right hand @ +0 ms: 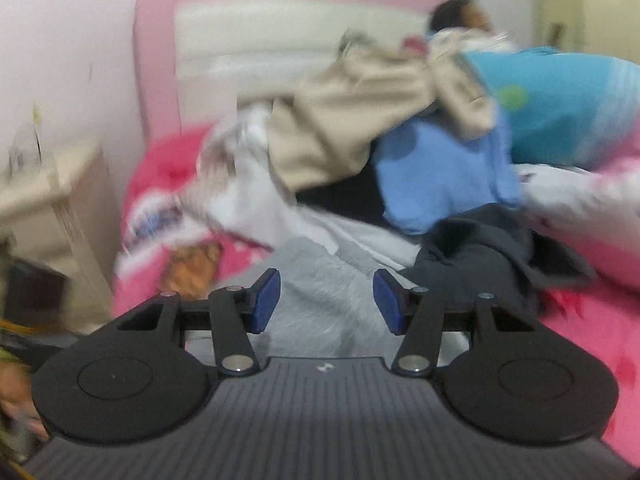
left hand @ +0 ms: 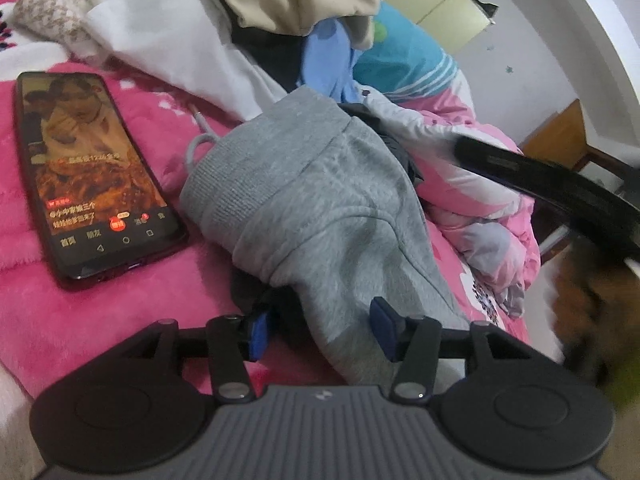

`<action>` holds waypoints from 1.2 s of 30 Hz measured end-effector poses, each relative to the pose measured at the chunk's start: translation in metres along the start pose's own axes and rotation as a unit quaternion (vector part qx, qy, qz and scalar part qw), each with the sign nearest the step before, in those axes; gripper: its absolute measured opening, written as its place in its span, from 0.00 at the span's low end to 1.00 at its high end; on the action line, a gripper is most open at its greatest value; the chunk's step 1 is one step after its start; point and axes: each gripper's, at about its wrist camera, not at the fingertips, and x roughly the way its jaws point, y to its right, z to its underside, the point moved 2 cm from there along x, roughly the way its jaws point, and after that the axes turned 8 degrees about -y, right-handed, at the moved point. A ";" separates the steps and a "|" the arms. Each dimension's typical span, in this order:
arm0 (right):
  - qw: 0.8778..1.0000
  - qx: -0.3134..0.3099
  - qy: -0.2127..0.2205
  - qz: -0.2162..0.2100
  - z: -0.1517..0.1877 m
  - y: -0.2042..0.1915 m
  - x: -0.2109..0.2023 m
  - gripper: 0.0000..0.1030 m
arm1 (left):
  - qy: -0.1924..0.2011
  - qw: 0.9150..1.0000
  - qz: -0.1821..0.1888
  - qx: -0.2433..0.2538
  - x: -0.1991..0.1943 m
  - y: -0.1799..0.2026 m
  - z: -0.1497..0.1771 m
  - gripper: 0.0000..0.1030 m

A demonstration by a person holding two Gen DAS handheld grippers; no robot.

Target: Fold clothes

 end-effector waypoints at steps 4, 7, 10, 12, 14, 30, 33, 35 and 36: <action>0.997 -0.037 -0.064 -0.014 -0.007 0.006 0.042 0.49 | 0.006 1.000 0.028 0.011 0.002 -0.010 0.000 0.52; 0.993 -0.062 -0.098 -0.023 -0.004 -0.004 0.055 0.45 | 0.015 0.999 0.047 0.019 0.003 -0.016 0.002 0.52; 0.993 -0.060 -0.101 0.000 0.001 -0.012 0.055 0.03 | 0.024 0.998 0.058 0.022 0.003 -0.018 0.003 0.52; 0.994 -0.055 -0.090 0.009 0.002 -0.016 0.048 0.01 | 0.026 0.997 0.064 0.018 0.002 -0.019 0.003 0.52; 0.995 -0.060 -0.073 0.021 0.001 -0.022 0.038 0.01 | 0.025 0.997 0.077 0.006 0.001 -0.022 0.001 0.53; 0.986 -0.084 -0.067 0.130 0.011 0.011 0.054 0.03 | 0.040 0.995 0.089 -0.038 0.003 -0.026 -0.016 0.63; 0.985 -0.078 -0.090 0.126 0.015 0.020 0.070 0.07 | 0.040 0.993 0.097 -0.053 0.004 -0.028 -0.021 0.63; 0.989 -0.064 -0.077 0.109 0.006 0.025 0.061 0.24 | 0.041 0.992 0.104 -0.061 0.005 -0.031 -0.023 0.63; 0.992 -0.054 -0.066 0.097 0.000 0.028 0.054 0.30 | 0.041 0.992 0.105 -0.061 0.006 -0.032 -0.024 0.63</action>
